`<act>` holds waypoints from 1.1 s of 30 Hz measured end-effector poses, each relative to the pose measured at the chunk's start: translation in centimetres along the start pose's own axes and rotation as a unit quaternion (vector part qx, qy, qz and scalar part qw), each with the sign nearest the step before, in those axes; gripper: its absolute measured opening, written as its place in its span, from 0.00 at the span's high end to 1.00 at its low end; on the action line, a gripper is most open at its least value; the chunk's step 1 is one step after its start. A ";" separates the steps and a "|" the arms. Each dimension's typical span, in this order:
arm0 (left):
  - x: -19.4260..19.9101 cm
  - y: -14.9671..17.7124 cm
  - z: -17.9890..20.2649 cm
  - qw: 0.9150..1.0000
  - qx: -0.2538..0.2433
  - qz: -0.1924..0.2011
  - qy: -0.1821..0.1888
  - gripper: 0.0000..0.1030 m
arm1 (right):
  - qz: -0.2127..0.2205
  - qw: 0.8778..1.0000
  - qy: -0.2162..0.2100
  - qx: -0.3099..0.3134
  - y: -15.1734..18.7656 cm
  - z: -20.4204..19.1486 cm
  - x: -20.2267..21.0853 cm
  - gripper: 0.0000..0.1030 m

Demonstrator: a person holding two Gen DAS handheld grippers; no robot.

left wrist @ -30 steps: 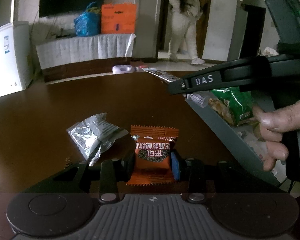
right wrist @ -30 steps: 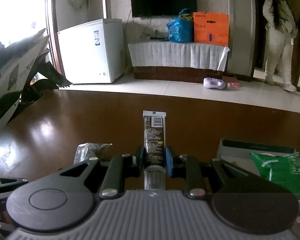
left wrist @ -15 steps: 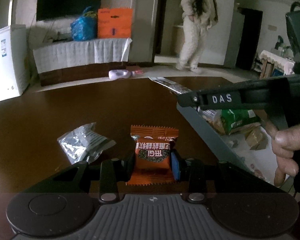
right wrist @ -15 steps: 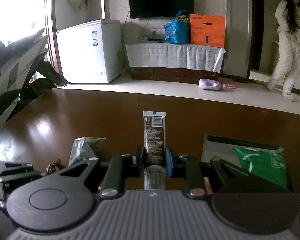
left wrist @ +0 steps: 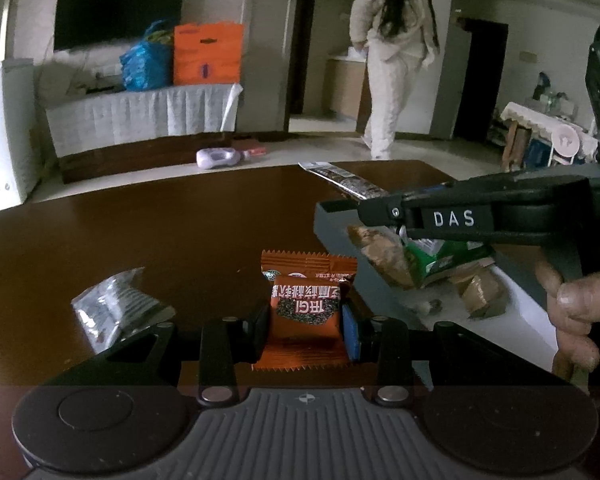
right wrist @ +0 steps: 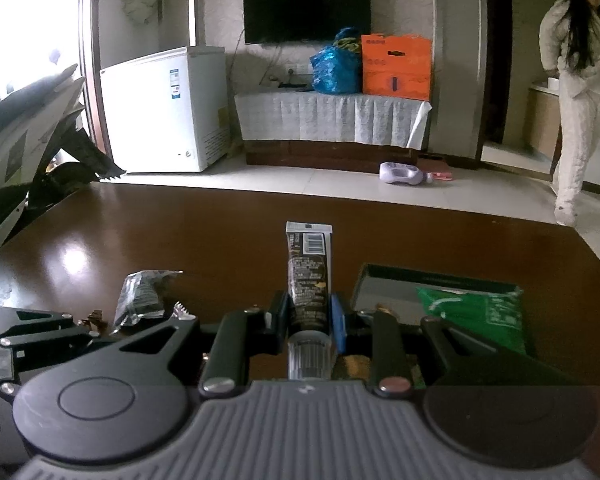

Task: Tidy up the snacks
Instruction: 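Carry the black tube and orange packet over the open box with both grippers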

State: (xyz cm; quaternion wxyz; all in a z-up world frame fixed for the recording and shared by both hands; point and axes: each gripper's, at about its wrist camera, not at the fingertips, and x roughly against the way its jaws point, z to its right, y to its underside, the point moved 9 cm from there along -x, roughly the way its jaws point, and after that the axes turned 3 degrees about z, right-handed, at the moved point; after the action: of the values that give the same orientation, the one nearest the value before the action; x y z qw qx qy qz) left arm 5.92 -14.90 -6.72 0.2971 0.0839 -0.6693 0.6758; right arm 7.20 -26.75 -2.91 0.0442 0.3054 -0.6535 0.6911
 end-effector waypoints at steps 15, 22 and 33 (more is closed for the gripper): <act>-1.7 -0.7 3.5 1.000 -0.008 0.005 0.022 0.63 | 0.007 1.000 0.027 -0.010 0.7 4.9 2.8 0.78; -2.4 -0.8 5.0 0.999 -0.013 0.007 0.033 0.63 | 0.011 0.999 0.038 -0.015 1.1 6.8 3.8 0.78; -3.7 -0.8 7.3 0.998 -0.022 0.004 0.050 0.63 | 0.008 0.998 0.062 -0.028 2.3 10.0 4.9 0.78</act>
State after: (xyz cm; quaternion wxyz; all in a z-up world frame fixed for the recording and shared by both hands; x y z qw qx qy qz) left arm 7.29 -23.04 -7.29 0.3294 0.0400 -0.6688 0.6653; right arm 5.80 -38.00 -2.99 0.0876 0.2559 -0.6710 0.6904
